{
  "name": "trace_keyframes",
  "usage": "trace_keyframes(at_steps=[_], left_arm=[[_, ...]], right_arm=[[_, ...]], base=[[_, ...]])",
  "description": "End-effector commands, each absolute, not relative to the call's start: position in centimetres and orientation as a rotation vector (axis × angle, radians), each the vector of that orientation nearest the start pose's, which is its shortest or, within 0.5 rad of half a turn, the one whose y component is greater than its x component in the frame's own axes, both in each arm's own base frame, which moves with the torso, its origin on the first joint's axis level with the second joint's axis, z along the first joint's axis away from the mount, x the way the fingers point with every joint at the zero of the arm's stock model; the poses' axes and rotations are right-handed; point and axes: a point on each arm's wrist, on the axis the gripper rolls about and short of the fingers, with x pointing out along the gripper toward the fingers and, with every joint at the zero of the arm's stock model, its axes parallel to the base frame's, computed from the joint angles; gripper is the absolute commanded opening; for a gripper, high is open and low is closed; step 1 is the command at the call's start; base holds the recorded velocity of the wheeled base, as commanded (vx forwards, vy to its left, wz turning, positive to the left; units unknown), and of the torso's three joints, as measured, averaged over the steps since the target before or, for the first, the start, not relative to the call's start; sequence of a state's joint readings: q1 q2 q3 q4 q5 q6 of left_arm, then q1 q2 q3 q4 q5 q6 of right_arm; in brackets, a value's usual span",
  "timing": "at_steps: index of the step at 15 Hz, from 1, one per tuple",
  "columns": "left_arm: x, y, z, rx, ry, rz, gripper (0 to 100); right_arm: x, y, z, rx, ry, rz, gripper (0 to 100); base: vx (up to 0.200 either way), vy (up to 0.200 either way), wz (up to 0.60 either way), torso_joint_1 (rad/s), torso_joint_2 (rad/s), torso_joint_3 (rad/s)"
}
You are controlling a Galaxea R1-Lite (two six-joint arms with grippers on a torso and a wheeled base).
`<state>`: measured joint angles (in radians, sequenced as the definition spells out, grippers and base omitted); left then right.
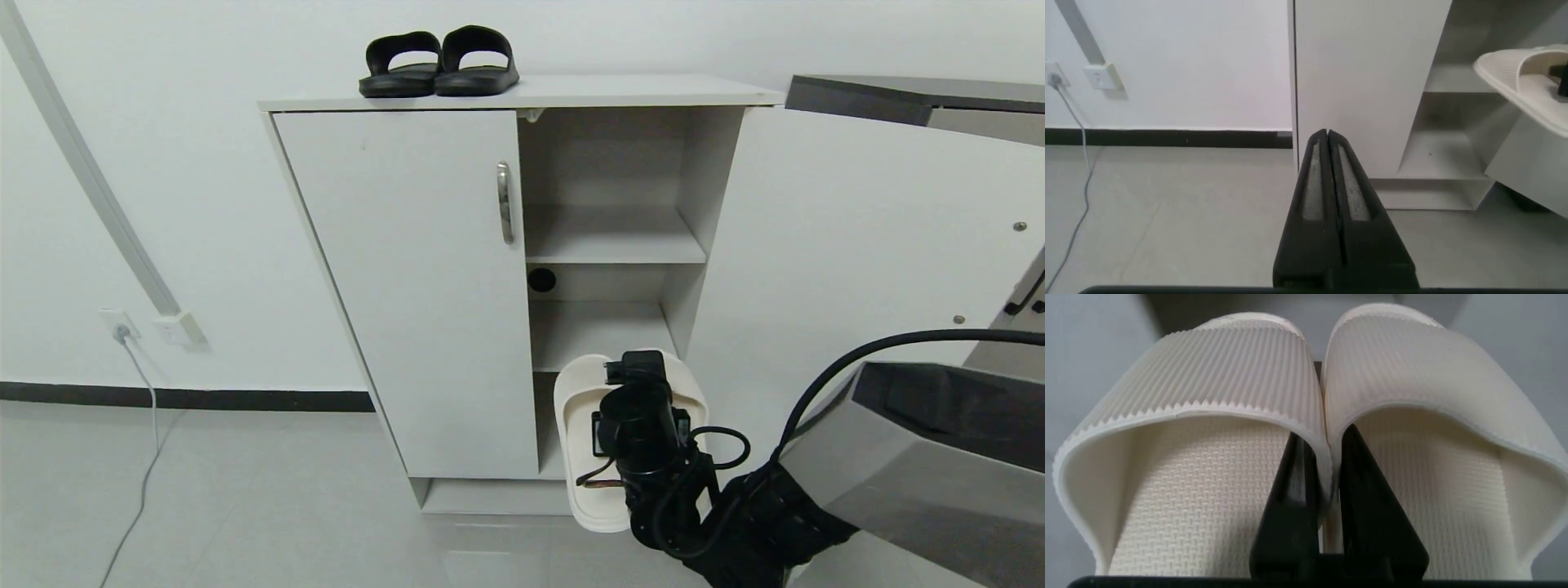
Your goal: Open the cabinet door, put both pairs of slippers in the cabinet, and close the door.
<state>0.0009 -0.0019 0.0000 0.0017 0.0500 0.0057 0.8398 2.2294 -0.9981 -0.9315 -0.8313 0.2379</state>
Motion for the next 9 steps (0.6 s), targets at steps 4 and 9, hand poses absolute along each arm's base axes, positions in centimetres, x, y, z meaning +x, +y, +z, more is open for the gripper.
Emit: trace_keyframes(at_steps=[4,9], left_arm=[[-2.3,0.1,7.5,0.003,0.002,0.051,0],[-2.3,0.1,7.5,0.003,0.003,0.048,0]], right_arm=[[30.1,29.2,4.2,-0.004,0.226,-0.014,0],[30.4,29.3,3.4,-0.014,0.236,-0.018,0]], base=[[0.0,0.0,0.0,0.0,0.0,0.0],[0.0,0.0,0.0,0.0,0.0,0.0]])
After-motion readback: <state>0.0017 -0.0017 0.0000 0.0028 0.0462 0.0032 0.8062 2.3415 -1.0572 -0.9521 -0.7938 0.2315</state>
